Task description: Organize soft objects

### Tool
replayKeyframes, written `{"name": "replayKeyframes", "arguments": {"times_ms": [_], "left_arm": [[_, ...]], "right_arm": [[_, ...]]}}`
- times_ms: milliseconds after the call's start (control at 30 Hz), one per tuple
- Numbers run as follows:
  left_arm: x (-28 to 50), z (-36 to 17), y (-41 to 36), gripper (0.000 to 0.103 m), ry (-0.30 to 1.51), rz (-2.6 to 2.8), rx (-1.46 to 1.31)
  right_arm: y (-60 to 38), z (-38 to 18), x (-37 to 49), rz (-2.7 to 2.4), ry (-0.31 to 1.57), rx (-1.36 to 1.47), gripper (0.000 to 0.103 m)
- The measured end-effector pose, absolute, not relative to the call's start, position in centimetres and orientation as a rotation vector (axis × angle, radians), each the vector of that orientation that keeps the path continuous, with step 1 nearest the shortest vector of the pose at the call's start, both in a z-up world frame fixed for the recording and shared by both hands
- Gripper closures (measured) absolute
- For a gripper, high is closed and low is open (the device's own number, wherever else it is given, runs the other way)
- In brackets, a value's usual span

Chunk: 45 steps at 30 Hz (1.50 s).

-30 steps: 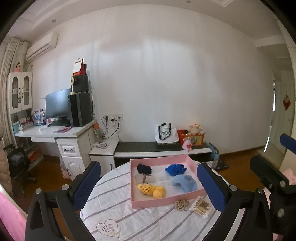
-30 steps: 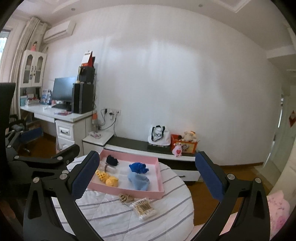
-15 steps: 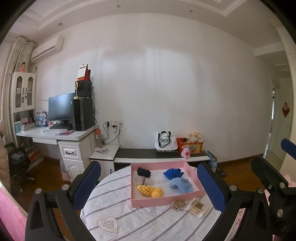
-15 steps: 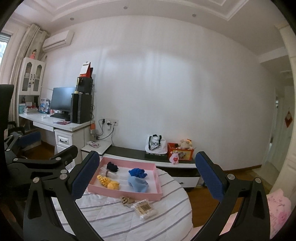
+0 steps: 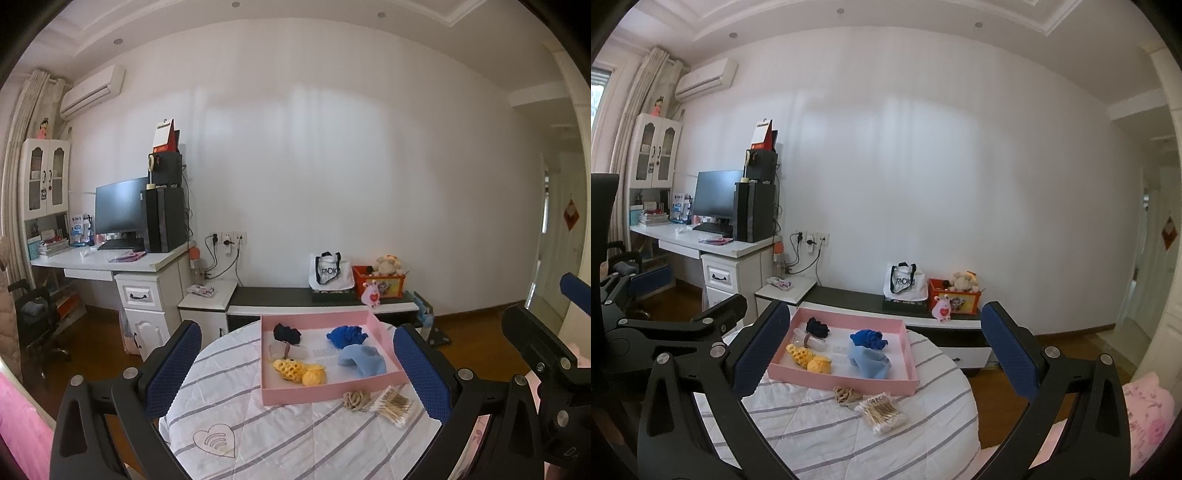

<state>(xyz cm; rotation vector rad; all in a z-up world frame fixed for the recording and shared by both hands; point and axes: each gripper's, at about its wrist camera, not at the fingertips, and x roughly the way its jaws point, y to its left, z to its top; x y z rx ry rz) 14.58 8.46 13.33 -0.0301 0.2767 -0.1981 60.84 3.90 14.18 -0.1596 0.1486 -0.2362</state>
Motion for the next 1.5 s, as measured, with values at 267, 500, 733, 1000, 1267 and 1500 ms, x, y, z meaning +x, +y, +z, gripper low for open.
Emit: {"name": "replayKeyframes", "arguments": {"times_ms": [267, 500, 733, 1000, 1267, 1500], "left_arm": [[16.2, 12.3, 8.4, 0.000, 0.341, -0.180, -0.026], [19.3, 10.5, 8.1, 0.000, 0.453, -0.167, -0.012], [24.0, 8.4, 7.3, 0.000, 0.610, -0.161, -0.012], [29.6, 4.4, 6.6, 0.000, 0.776, -0.141, 0.001], [34.0, 0.3, 6.6, 0.000, 0.907, -0.143, -0.012], [35.7, -1.5, 6.5, 0.000, 0.947, -0.133, 0.003]], "right_arm": [[3.4, 13.2, 62.6, -0.230, 0.212, -0.139, 0.000], [1.9, 10.3, 66.3, -0.244, 0.345, -0.095, 0.000], [-0.4, 6.2, 70.4, -0.296, 0.505, -0.044, 0.000], [-3.5, 0.8, 74.8, -0.354, 0.704, 0.012, 0.000], [-5.5, -4.1, 78.0, -0.361, 0.868, 0.065, 0.000], [-5.4, -6.3, 79.9, -0.279, 0.927, 0.096, 0.000]]}}
